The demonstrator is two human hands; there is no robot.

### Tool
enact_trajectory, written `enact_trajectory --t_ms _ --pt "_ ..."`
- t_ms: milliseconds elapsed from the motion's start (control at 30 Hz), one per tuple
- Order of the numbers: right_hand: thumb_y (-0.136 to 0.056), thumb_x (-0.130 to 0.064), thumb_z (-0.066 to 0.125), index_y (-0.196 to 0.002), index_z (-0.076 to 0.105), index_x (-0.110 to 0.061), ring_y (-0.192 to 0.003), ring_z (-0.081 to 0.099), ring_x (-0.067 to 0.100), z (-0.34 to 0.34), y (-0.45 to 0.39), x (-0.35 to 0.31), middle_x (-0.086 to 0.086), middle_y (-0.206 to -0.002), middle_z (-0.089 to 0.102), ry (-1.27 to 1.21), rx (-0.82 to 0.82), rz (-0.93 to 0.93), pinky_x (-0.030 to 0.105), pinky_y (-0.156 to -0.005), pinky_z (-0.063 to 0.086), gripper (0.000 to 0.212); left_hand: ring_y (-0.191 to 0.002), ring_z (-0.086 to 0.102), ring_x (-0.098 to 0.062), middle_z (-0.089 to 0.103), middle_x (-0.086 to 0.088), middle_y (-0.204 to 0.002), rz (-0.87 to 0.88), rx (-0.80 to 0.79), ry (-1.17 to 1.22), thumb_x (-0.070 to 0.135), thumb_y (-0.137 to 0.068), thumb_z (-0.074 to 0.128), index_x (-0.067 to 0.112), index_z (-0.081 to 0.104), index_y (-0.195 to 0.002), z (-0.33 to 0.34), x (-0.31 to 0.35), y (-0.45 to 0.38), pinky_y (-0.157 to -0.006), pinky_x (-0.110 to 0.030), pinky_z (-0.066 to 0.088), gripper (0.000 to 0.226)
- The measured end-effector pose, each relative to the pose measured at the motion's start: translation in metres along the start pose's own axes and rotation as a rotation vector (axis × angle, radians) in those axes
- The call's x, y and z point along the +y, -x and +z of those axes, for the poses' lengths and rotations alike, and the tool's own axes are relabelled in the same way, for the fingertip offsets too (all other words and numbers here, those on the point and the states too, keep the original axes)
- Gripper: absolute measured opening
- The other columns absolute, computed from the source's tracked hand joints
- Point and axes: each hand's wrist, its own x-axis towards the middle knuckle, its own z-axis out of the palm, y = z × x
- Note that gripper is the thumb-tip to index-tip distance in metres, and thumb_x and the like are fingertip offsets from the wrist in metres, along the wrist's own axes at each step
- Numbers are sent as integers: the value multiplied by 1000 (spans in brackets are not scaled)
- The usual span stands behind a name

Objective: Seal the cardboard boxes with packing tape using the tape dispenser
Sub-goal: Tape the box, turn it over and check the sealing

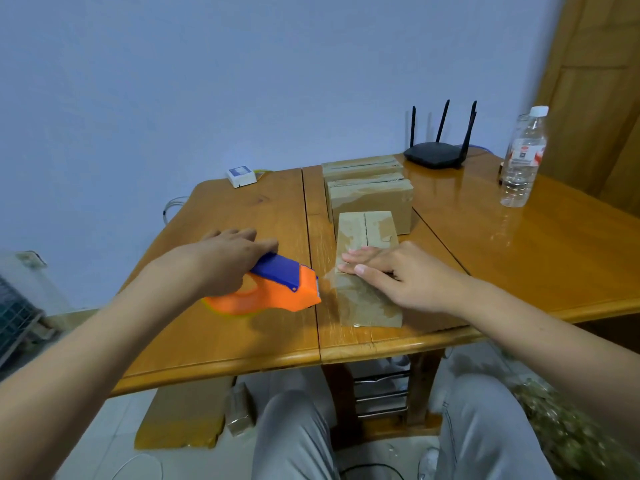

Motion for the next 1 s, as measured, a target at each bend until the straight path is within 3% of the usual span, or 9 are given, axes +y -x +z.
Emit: enact_trajectory --t_ms 267,467,567,633,700,833,1000 --pt "-107 -40 37 -137 61 -29 -141 38 -1 0 0 -1 -9 -145 54 3 -1 6 27 -121 29 40 -112 45 -24 41 1 -109 -22 -26 -271 -1 -93 39 33 36 -134 -31 28 -9 -97 -37 35 53" --pt "-107 -41 37 -136 62 -31 -141 39 -1 0 0 -2 -7 -146 54 10 6 19 24 -121 27 39 -129 41 -28 48 -6 -133 -43 5 -420 14 -102 44 31 38 -137 -48 50 -22 -104 -40 31 40" --pt "-107 -41 37 -137 61 -31 -141 39 -1 0 1 -1 -8 -146 54 3 0 20 25 -121 28 39 -136 35 -30 45 -7 -141 -42 -75 -510 23 -101 49 32 40 -140 -45 56 -28 -109 -43 26 41" --pt "-107 -41 36 -136 62 -30 -140 39 -2 0 2 1 -9 -144 55 -19 7 17 27 -121 29 40 -139 32 -30 43 -7 -143 -28 -218 -546 24 -102 49 33 40 -143 -31 50 -30 -114 -46 21 43" --pt "-107 -40 37 -135 62 -29 -139 40 -2 -1 2 2 -9 -144 55 -28 17 9 26 -121 29 39 -136 36 -30 45 -4 -139 -62 -278 -396 17 -101 45 33 40 -141 -26 26 -24 -112 -49 25 43" --pt "-107 -41 37 -135 61 -30 -139 41 -1 1 2 3 -11 -144 54 -36 14 24 25 -121 29 39 -108 49 -27 46 2 -117 -204 -256 -196 4 -91 36 34 42 -126 -27 -32 -13 -86 -37 40 46" --pt "-105 -44 37 -135 61 -30 -139 42 -1 0 2 -1 -12 -144 54 -36 20 29 26 -121 30 41 -102 55 -31 43 -3 -109 -244 -197 70 1 -85 36 25 42 -129 5 -52 -29 -90 -44 48 51"
